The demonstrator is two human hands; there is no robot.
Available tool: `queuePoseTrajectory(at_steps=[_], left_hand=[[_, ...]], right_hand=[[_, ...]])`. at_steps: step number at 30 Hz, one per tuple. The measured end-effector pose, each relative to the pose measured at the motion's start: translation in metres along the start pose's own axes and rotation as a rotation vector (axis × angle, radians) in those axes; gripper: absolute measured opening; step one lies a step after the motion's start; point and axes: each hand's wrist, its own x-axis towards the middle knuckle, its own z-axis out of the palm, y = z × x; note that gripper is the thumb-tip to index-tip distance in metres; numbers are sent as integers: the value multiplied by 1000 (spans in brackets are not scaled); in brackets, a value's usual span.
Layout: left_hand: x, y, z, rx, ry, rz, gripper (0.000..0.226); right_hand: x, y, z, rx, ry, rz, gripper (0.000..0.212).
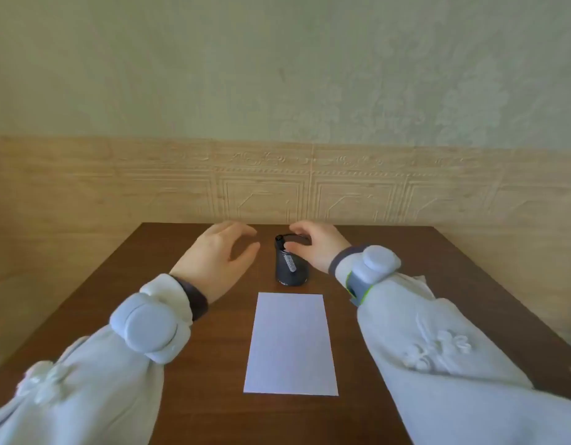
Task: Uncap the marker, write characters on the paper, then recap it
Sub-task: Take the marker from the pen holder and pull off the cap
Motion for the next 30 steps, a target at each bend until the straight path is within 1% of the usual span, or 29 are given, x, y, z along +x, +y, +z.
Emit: queuePoseTrajectory(at_steps=[2, 6, 10, 14, 16, 18, 21, 25, 28, 30], left_hand=[[-7, -2, -3, -27, -37, -64, 29], [-11, -12, -8, -50, -66, -95, 27], [-12, -22, 2, -68, -82, -91, 26], [-3, -31, 11, -86, -101, -103, 25], [3, -34, 15, -93, -101, -117, 25], [9, -37, 16, -96, -96, -120, 25], [16, -41, 21, -92, -96, -134, 23], [23, -46, 24, -87, -95, -143, 23], [24, -50, 28, -73, -109, -137, 23], [24, -49, 29, -78, -105, -132, 24]], right_hand=[[6, -4, 13, -68, -38, 91, 48], [20, -10, 37, -239, -85, 209, 51], [24, 1, 55, -293, -41, 210, 50], [37, 8, 60, -306, -3, 235, 62], [49, 11, 62, -300, -8, 246, 64], [57, 11, 63, -266, 14, 269, 58], [68, 12, 69, -227, 48, 302, 43], [79, 16, 74, -212, 87, 304, 26], [76, 23, 72, -200, 199, 250, 27], [69, 21, 59, -137, 319, 140, 30]])
